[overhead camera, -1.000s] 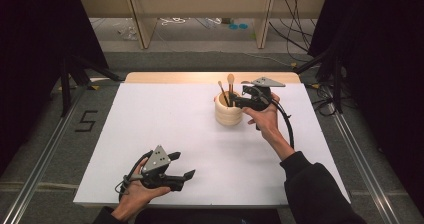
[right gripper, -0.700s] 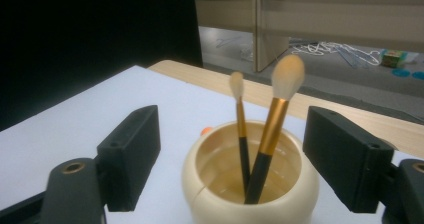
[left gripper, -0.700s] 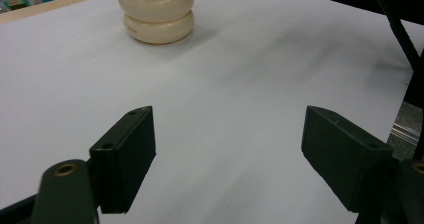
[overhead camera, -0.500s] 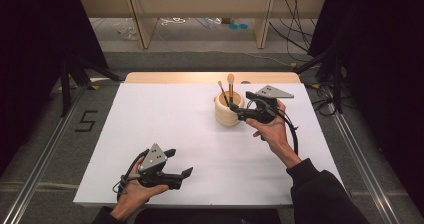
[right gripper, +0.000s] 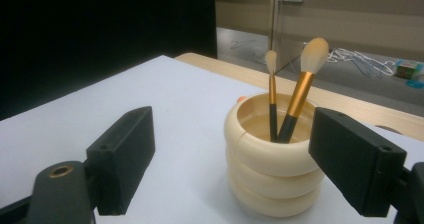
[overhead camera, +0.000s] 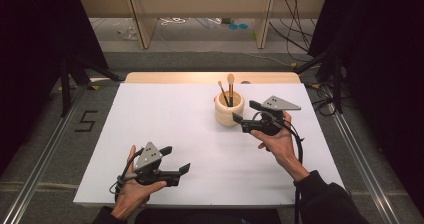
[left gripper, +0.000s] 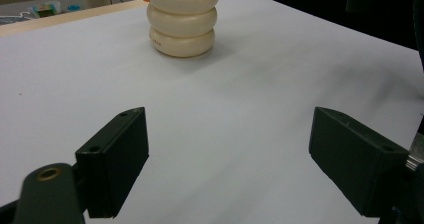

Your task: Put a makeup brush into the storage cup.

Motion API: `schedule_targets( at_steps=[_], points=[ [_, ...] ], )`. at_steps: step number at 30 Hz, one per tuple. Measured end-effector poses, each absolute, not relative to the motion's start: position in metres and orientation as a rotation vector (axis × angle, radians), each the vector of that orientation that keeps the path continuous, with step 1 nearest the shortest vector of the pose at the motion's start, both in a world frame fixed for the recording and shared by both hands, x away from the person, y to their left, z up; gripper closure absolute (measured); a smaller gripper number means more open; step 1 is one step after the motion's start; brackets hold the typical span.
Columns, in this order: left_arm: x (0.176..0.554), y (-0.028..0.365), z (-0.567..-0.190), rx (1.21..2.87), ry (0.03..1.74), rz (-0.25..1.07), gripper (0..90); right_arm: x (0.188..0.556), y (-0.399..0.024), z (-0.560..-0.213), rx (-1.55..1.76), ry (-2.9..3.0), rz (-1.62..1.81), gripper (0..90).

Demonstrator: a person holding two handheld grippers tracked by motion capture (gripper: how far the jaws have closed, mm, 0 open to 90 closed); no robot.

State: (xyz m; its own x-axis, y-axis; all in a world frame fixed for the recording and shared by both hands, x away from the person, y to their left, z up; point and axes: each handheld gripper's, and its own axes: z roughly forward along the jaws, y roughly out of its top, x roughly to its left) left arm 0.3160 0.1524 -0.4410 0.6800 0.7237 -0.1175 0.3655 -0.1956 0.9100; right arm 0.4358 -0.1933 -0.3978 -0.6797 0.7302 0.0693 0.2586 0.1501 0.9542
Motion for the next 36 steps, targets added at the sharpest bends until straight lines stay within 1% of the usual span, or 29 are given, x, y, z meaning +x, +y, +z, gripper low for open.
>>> schedule_targets(
  at_steps=[8, 11, 16, 20, 28, 31, 36],
  points=[
    [0.313, 0.154, -0.439, 1.786, 0.857, 0.431, 15.8, 0.421, -0.192, -0.4, 0.929, 2.056, 1.565, 19.0],
    [0.313, 0.156, -0.438, 1.765, 0.825, 0.432, 15.8, 0.416, -0.192, -0.401, 0.913, 2.065, 1.568, 19.0],
    [0.312, 0.155, -0.437, 1.757, 0.837, 0.432, 15.8, 0.408, -0.19, -0.402, 0.906, 2.077, 1.573, 19.3],
    [0.311, 0.154, -0.437, 1.765, 0.815, 0.467, 15.8, 0.4, -0.189, -0.404, 0.895, 2.094, 1.59, 19.7],
    [0.309, 0.152, -0.437, 1.772, 0.812, 0.433, 17.2, 0.387, -0.189, -0.407, 0.875, 2.122, 1.593, 19.4],
    [0.31, 0.153, -0.437, 1.767, 0.798, 0.426, 16.3, 0.384, -0.189, -0.408, 0.863, 2.12, 1.601, 19.2],
    [0.307, 0.153, -0.435, 1.736, 0.827, 0.417, 15.9, 0.376, -0.19, -0.412, 0.857, 2.13, 1.601, 17.4]
  ],
)
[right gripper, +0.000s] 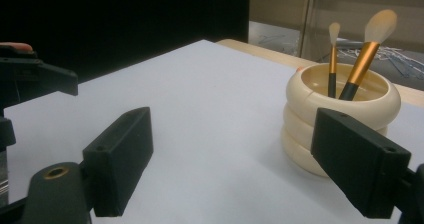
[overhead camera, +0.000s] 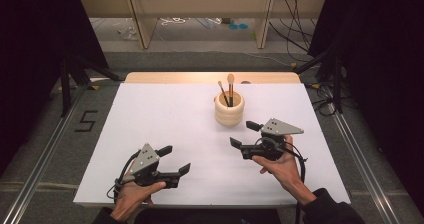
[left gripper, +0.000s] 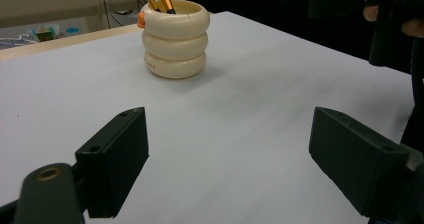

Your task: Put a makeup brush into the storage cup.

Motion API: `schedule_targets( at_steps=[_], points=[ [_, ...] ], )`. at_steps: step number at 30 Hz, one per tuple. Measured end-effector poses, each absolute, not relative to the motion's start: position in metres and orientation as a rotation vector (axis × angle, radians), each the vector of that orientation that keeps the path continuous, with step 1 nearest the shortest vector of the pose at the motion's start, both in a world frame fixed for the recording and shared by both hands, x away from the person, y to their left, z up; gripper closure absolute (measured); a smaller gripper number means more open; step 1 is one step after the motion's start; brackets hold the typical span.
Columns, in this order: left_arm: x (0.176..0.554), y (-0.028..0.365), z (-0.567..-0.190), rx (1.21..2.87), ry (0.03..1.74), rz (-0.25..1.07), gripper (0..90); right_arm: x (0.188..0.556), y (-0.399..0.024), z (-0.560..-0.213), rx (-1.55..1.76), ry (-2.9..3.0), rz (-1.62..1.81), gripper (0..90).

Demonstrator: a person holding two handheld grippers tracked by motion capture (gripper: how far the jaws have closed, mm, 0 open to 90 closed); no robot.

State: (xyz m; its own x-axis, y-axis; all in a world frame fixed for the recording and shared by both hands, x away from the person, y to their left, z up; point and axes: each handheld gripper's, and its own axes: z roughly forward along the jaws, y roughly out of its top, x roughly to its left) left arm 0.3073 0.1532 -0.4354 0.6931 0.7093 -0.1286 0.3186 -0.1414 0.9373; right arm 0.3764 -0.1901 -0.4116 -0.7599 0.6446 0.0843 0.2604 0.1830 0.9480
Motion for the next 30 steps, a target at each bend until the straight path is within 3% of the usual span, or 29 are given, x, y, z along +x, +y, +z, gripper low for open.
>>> schedule_targets(
  at_steps=[30],
  points=[
    [0.308, 0.155, -0.435, 1.708, 0.83, 0.396, 16.1, 0.346, -0.2, -0.426, 0.871, 2.206, 1.574, 16.1]
  ],
)
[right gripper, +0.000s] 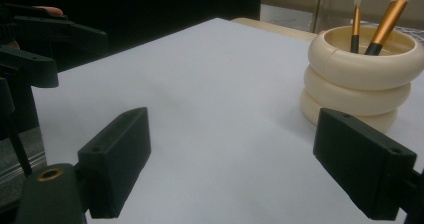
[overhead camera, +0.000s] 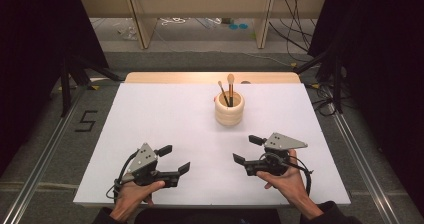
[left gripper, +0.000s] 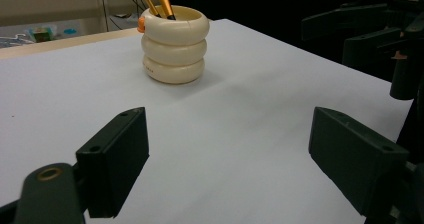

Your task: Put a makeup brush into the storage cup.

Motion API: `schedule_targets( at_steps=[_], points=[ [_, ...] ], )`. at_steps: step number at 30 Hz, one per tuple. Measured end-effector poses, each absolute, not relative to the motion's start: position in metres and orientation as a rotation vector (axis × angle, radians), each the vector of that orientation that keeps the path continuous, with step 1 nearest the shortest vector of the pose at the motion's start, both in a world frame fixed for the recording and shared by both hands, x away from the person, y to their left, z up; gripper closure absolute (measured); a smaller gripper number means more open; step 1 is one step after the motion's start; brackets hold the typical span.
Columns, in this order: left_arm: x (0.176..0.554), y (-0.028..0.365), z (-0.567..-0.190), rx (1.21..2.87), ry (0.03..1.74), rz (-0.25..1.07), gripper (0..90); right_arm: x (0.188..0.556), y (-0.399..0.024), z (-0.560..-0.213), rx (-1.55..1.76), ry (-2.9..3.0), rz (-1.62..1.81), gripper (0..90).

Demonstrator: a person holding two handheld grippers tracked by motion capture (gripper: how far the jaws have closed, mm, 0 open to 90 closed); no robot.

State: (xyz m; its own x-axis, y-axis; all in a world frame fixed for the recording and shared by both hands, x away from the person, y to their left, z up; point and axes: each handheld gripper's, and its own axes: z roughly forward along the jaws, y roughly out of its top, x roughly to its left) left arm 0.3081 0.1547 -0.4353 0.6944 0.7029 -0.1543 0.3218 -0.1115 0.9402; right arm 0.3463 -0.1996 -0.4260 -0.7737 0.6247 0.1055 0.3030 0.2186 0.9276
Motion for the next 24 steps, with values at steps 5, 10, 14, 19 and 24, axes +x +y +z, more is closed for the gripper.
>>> schedule_targets(
  at_steps=[5, 10, 14, 19, 24],
  points=[
    [0.31, 0.156, -0.437, 1.725, 0.811, 0.406, 16.1, 0.342, -0.204, -0.427, 0.899, 2.21, 1.575, 16.1],
    [0.31, 0.155, -0.437, 1.722, 0.821, 0.397, 16.1, 0.338, -0.209, -0.428, 0.909, 2.217, 1.56, 16.1],
    [0.31, 0.154, -0.438, 1.714, 0.819, 0.381, 16.1, 0.335, -0.212, -0.428, 0.913, 2.208, 1.557, 16.1],
    [0.309, 0.153, -0.437, 1.719, 0.823, 0.38, 16.1, 0.33, -0.214, -0.427, 0.908, 2.192, 1.558, 16.1],
    [0.309, 0.153, -0.438, 1.712, 0.81, 0.373, 16.1, 0.327, -0.216, -0.428, 0.914, 2.179, 1.567, 16.1]
  ],
)
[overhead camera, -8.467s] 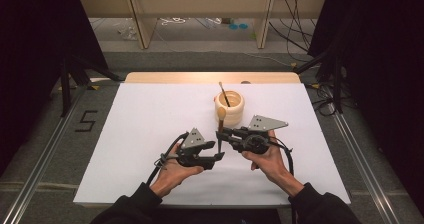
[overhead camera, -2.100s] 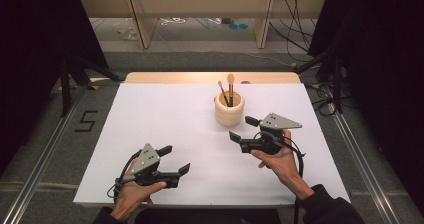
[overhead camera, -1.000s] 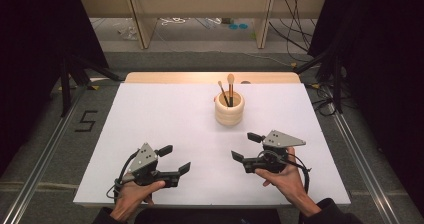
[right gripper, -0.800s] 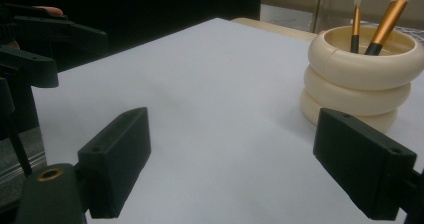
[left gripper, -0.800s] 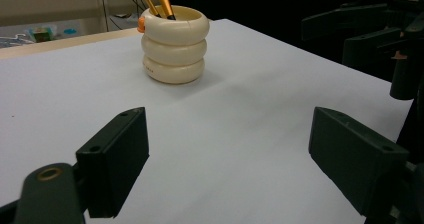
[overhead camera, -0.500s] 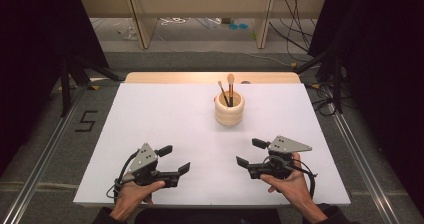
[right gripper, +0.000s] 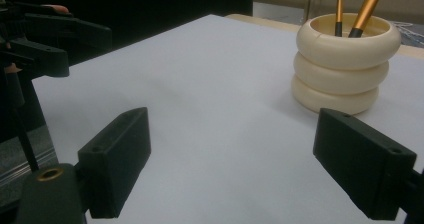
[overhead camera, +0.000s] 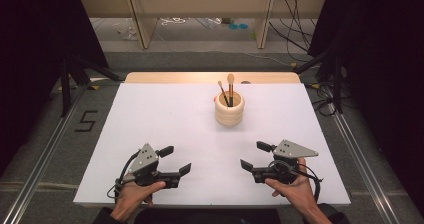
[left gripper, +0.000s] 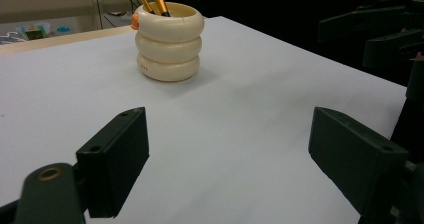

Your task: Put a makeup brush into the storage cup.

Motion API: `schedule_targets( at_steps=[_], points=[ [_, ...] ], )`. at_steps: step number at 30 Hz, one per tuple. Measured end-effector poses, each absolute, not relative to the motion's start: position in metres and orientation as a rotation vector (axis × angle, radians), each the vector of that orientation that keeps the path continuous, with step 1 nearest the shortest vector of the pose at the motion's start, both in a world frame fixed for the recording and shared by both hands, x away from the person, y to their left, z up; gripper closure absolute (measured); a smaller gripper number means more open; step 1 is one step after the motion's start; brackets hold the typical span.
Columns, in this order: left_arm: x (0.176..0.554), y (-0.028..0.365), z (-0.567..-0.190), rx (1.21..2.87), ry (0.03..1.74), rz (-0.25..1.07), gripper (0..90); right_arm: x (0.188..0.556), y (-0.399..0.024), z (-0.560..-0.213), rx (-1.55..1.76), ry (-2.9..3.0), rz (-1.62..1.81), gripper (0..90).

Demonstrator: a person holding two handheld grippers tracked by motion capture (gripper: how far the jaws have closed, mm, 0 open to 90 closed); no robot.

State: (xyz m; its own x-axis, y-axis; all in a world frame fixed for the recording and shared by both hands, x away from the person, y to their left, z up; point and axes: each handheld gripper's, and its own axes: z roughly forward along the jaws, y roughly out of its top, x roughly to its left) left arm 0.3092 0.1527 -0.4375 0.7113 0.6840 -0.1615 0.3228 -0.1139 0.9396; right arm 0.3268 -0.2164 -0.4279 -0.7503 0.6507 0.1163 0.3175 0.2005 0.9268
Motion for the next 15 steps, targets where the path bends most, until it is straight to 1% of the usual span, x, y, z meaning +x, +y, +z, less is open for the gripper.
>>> schedule_targets(
  at_steps=[3, 4, 7, 15],
  points=[
    [0.3096, 0.1527, -0.4372, 1.722, 0.794, 0.383, 16.1, 0.3272, -0.2171, -0.4282, 0.918, 2.192, 1.547, 16.1],
    [0.3084, 0.1522, -0.4369, 1.72, 0.818, 0.379, 16.1, 0.3276, -0.2171, -0.4286, 0.916, 2.187, 1.55, 16.1],
    [0.3088, 0.1521, -0.4369, 1.72, 0.813, 0.377, 16.1, 0.3278, -0.2178, -0.4287, 0.912, 2.19, 1.547, 16.1],
    [0.3106, 0.1515, -0.4372, 1.746, 0.766, 0.371, 16.1, 0.3283, -0.2168, -0.4291, 0.907, 2.194, 1.54, 16.1]
  ],
)
